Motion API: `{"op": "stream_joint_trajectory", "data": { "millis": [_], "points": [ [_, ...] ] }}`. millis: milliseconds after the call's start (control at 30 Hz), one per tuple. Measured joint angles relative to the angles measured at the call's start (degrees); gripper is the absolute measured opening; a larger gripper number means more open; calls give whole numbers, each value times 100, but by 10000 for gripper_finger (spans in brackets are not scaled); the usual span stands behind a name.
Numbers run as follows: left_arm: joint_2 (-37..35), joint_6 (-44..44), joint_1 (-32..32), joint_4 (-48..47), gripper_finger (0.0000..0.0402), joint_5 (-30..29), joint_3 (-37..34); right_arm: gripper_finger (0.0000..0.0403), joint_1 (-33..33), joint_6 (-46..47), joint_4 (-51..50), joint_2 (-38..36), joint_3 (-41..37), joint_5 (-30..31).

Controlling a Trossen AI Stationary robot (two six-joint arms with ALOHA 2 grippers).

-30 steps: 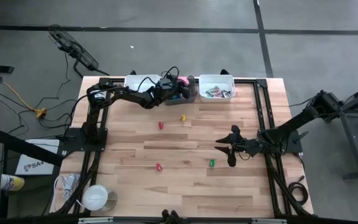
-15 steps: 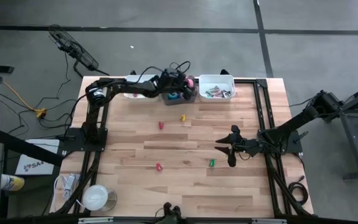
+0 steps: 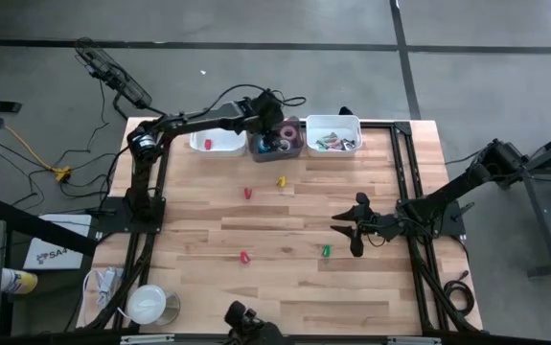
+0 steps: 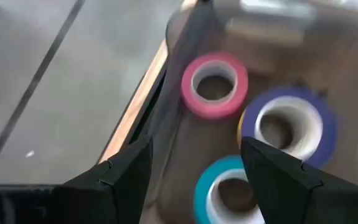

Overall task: Pick and place Stapler, Stapler remover, tape
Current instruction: Put the bottom red stapler into the left white bin

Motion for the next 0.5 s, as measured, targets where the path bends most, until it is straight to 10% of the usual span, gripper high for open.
{"op": "stream_joint_trajectory", "data": {
  "millis": [500],
  "points": [
    [0, 2375, -266, -3508, 239, -125, 1474, 136, 0, -2, 2, 0, 0, 0]
  ]
}}
